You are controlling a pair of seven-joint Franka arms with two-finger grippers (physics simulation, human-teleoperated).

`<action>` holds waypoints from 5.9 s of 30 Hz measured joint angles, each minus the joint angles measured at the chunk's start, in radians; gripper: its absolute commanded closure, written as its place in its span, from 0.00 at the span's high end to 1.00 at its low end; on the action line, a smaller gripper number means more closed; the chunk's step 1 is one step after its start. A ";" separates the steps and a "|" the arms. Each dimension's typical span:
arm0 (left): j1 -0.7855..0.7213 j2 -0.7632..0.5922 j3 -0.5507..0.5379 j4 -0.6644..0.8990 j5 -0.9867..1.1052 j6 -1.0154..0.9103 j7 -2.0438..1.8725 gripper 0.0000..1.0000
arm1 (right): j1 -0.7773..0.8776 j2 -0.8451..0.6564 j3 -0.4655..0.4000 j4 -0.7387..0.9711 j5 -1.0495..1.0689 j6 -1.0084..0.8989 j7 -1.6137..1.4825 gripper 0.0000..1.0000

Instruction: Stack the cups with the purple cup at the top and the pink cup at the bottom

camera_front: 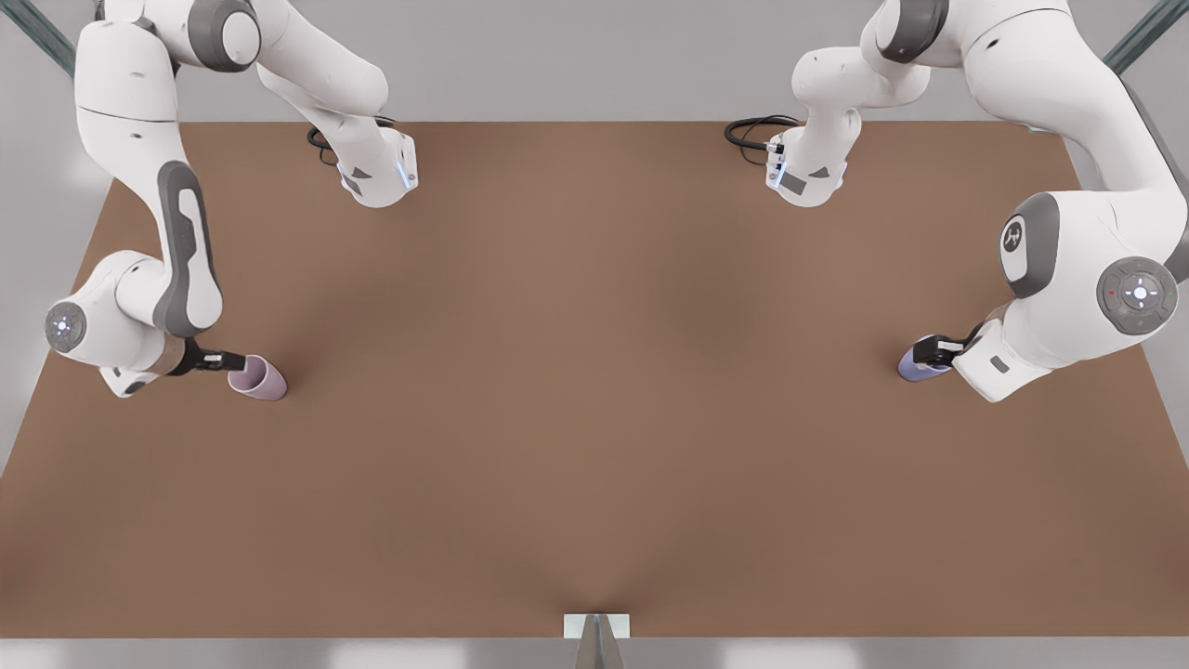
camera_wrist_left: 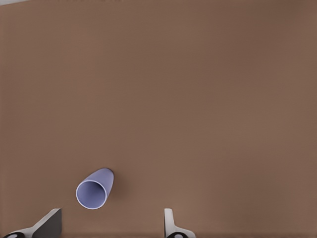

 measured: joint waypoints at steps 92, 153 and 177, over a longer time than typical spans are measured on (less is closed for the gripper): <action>-0.002 -0.020 0.262 -0.872 -0.067 0.745 0.131 0.87 | 0.286 -0.136 0.007 0.615 -0.010 -0.548 0.689 1.00; -0.719 0.408 0.083 0.038 -0.096 0.405 -0.469 0.44 | 0.234 -0.115 0.008 0.667 -0.005 -0.607 0.154 1.00; -0.616 0.273 0.161 0.040 -0.138 0.310 -0.501 1.00 | 0.233 -0.115 0.008 0.667 -0.006 -0.606 0.141 1.00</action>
